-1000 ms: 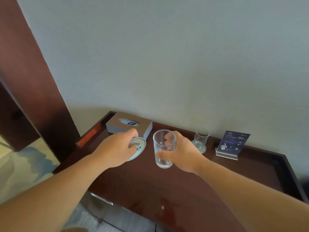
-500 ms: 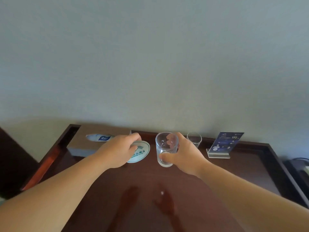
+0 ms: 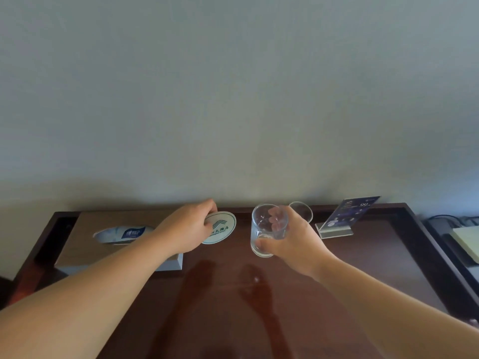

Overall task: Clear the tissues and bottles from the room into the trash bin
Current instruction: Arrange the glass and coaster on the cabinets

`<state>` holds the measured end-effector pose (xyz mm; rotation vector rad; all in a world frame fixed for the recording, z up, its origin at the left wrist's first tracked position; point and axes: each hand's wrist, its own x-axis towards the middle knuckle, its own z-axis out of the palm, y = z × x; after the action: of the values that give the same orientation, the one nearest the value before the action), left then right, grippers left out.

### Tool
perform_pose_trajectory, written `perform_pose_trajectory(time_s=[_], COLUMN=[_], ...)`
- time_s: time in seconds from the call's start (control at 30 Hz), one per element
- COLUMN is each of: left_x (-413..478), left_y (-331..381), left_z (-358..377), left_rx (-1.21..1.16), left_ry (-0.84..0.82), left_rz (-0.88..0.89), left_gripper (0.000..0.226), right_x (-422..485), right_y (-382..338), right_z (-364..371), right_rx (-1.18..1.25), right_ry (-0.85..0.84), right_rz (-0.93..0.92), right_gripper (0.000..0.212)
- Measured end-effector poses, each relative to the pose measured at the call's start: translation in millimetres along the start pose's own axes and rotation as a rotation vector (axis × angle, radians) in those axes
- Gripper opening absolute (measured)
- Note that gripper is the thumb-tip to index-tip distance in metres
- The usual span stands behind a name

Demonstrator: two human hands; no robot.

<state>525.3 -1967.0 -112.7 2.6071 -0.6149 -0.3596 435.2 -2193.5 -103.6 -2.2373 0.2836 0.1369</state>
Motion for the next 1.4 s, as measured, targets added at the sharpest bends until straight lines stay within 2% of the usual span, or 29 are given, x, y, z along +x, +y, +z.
perform_pose_trajectory(time_s=[0.13, 0.47, 0.73, 0.87, 1.03, 1.2, 1.4], left_x=[12.9, 37.8, 54.2, 53.5, 40.5, 34.5, 41.8], left_y=[-6.6, -16.7, -14.5, -14.1, -17.2, -20.0, -14.9], left_z=[25.4, 69.2, 95.2, 103.6, 113.9, 129.8, 135.1], left_rx=[-0.029, -0.163, -0.247, -0.171, 0.052, 0.234, 0.205], left_ry=[-0.031, -0.037, 0.02, 0.077, 0.086, 0.033, 0.078], left_rz=[-0.042, -0.146, -0.259, -0.257, -0.167, -0.129, -0.104], left_gripper=[0.01, 0.016, 0.02, 0.031, 0.047, 0.078, 0.061], right_x=[8.3, 9.1, 6.1, 6.3, 9.8, 13.7, 20.4], right_y=[15.2, 35.4, 47.6, 52.7, 53.5, 48.1, 47.3], right_z=[6.0, 14.3, 16.8, 20.5, 23.8, 24.5, 26.3], right_rx=[0.027, 0.078, 0.066, 0.074, 0.066, 0.062, 0.032], right_ry=[-0.035, -0.066, -0.079, -0.095, -0.099, -0.093, -0.098], right_rz=[0.022, 0.031, 0.035, 0.05, 0.049, 0.04, 0.018], right_gripper=[0.074, 0.067, 0.067, 0.069, 0.068, 0.055, 0.059])
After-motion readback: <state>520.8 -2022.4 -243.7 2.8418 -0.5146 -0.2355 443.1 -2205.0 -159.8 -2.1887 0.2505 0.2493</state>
